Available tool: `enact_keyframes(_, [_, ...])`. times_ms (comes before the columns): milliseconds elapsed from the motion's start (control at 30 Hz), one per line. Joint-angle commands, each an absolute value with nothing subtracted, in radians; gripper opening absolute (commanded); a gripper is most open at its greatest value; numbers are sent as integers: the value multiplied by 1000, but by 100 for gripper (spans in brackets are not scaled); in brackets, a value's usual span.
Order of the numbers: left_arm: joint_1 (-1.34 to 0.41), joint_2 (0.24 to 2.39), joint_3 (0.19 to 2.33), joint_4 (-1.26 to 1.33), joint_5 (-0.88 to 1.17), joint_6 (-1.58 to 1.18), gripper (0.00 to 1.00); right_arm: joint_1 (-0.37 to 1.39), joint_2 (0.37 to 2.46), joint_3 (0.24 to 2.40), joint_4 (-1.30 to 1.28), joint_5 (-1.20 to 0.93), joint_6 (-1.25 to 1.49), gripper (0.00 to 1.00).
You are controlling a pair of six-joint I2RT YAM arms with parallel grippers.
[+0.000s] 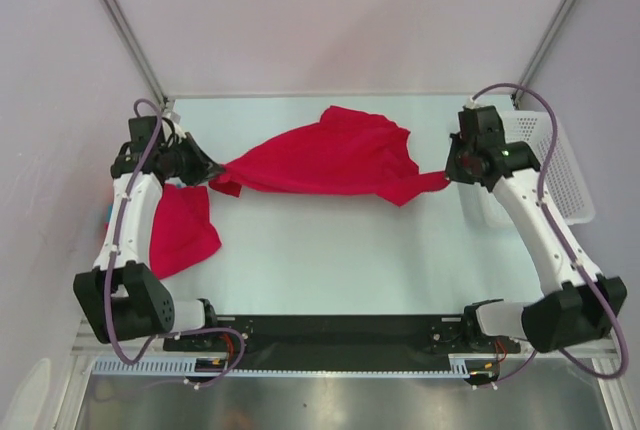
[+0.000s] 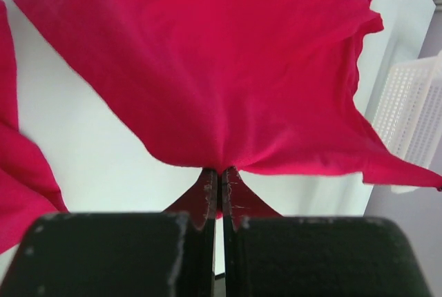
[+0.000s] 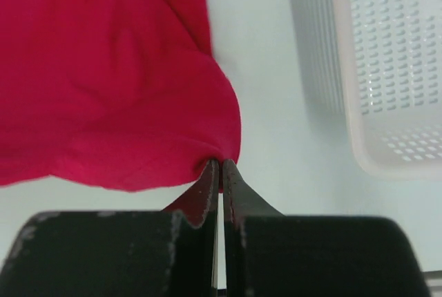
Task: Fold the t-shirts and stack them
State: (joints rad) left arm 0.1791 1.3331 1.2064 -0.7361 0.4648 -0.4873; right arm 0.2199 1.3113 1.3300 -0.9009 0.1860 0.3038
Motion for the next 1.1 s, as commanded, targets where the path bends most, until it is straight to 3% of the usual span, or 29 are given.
enact_keyframes(0, [181, 1215, 1164, -667, 525, -446, 1, 222, 1143, 1359, -919, 241, 330, 0])
enact_keyframes(533, [181, 913, 885, -790, 604, -410, 17, 256, 967, 1305, -1161, 256, 422, 0])
enact_keyframes(1067, [181, 658, 755, -923, 621, -425, 22, 264, 756, 1174, -1333, 287, 483, 0])
